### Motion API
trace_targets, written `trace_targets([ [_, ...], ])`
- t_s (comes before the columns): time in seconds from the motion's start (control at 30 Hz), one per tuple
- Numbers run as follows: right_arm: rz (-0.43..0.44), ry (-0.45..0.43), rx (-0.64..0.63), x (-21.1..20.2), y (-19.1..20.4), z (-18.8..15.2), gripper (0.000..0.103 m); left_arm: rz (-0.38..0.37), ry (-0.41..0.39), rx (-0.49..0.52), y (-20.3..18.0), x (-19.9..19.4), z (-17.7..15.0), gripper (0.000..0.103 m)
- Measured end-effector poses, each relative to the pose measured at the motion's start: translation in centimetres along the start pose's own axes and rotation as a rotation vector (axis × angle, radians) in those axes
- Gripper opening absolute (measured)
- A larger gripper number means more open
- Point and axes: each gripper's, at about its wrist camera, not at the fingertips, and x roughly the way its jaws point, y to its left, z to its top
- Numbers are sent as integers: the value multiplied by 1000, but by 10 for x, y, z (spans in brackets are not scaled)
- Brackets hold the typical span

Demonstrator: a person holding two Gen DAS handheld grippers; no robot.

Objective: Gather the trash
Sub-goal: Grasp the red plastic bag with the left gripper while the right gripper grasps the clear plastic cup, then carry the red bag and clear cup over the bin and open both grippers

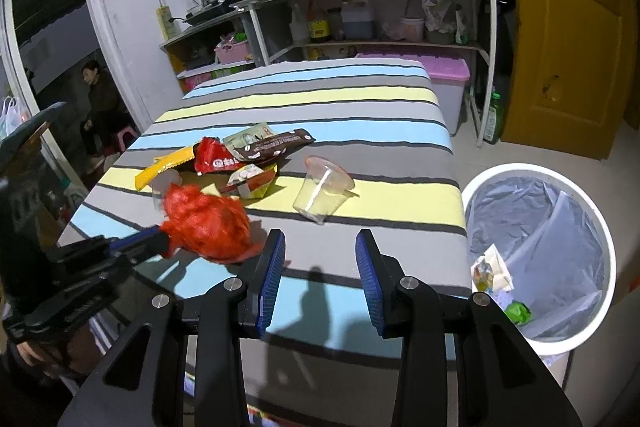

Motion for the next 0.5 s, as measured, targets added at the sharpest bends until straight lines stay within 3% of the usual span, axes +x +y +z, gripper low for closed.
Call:
trace_targets([
  [0.5, 0, 47, 37, 55, 7, 24, 38, 38, -103, -51, 27, -20, 30, 7],
])
